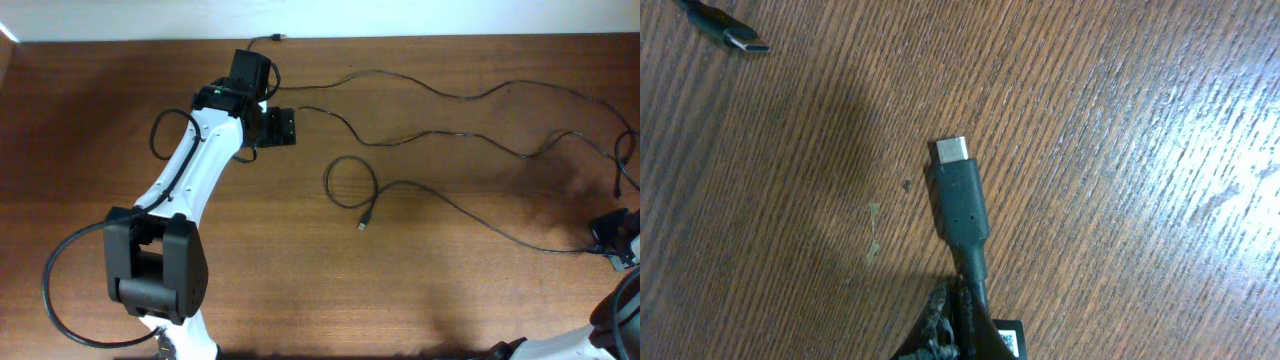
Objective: Untangle cables
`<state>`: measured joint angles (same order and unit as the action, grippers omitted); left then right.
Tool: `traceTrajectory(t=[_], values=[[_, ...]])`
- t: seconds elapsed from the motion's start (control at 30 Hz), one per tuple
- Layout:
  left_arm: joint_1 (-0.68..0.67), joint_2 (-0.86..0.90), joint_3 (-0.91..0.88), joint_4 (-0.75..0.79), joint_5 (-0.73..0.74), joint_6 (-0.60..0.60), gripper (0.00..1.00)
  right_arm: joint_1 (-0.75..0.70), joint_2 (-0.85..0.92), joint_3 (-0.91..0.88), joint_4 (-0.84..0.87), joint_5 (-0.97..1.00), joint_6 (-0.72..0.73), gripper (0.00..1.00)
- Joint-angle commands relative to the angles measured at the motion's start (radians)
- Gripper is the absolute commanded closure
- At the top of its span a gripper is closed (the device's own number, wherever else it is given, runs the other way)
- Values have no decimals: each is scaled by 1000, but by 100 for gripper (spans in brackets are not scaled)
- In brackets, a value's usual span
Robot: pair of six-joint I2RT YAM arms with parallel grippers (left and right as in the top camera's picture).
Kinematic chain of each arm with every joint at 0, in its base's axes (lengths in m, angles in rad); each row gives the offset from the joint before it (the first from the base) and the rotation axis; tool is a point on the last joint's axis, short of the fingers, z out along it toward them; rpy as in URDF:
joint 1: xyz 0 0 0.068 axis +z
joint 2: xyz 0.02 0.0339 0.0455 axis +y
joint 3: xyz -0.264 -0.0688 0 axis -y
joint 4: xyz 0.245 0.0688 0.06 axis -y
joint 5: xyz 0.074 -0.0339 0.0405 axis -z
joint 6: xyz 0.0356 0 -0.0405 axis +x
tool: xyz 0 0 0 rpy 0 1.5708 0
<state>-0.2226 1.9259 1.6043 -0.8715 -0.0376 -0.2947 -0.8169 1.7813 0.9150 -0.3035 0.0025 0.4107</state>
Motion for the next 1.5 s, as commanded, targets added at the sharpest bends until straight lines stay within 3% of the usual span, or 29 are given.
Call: traceTrajectory(t=[0.0, 0.23, 0.27, 0.33, 0.43, 0.53, 0.73, 0.83, 0.97, 1.23, 1.47], values=[[3, -11, 1, 2, -11, 12, 1, -2, 26, -45, -31, -25, -13, 96], [3, -11, 1, 23, 1, -8, 1, -2, 26, -45, -34, -25, -13, 96], [2, -11, 1, 35, 64, -3, 1, -2, 26, -45, -33, -26, -13, 96], [-12, -11, 1, 76, 187, 171, 1, -2, 26, -45, -33, -27, -13, 96], [-73, -9, 0, 66, 212, 397, 1, -2, 26, -45, -34, -29, -13, 96], [-137, -8, 0, 27, 126, 432, 1, -2, 26, -45, -41, -29, -13, 96], [-232, 58, -1, -28, 13, 337, 1, -2, 26, -45, -42, -38, -13, 96], [-253, 143, -1, -19, 2, 332, 1, -2, 26, -45, -41, -44, -13, 96], [-282, 232, -1, 36, -130, 332, 1, -2, 26, -45, -41, -44, -13, 96], [-280, 269, -1, 69, -143, 248, 1, -2, 26, -45, -41, -44, -13, 95], [-279, 274, -1, 28, -230, -13, 1, -2, 26, -45, -42, -44, -13, 95]])
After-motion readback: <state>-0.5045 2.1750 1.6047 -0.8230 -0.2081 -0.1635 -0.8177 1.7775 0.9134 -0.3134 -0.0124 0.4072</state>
